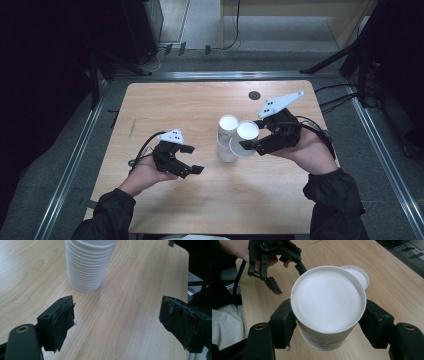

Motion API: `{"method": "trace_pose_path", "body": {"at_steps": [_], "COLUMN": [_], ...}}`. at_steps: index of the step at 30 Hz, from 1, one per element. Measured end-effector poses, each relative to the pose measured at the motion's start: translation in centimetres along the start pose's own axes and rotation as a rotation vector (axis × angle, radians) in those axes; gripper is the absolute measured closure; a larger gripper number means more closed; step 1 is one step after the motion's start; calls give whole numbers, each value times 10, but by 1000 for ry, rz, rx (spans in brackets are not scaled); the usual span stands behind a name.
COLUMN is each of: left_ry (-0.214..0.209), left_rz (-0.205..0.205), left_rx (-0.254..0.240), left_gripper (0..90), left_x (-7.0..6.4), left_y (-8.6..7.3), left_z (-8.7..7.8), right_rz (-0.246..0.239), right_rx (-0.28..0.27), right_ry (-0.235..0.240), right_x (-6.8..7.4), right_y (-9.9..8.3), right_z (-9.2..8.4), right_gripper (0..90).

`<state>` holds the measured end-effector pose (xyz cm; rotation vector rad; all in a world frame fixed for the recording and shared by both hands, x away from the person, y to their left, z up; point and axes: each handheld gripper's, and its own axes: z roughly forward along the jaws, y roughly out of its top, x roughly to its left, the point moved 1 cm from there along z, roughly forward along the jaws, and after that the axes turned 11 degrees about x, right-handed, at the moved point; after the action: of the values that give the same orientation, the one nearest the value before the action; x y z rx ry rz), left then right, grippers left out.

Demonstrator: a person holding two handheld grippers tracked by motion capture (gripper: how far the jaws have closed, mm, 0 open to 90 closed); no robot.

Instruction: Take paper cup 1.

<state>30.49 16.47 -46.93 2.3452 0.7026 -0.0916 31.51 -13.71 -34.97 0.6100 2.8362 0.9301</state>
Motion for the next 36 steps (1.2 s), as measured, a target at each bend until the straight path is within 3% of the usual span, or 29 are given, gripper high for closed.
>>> {"method": "trace_pose_path", "body": {"at_steps": [12, 18, 26, 36], "left_ry": [7, 3, -2, -9], "left_rz": [53, 47, 77, 93], "left_rx": [4, 5, 6, 9], "left_gripper": [141, 141, 141, 141], "left_x": [0, 0, -2, -8], "left_y": [5, 4, 3, 1], "left_z": [4, 4, 3, 5], "right_rz": [-32, -70, -62, -56], "right_rx": [-27, -52, -52, -29], "right_ry": [47, 82, 153, 163], "right_x": [7, 13, 17, 19], "right_y": [-23, -34, -44, -53], "right_z": [32, 54, 75, 94], "right_gripper": [340, 341, 340, 341]}}
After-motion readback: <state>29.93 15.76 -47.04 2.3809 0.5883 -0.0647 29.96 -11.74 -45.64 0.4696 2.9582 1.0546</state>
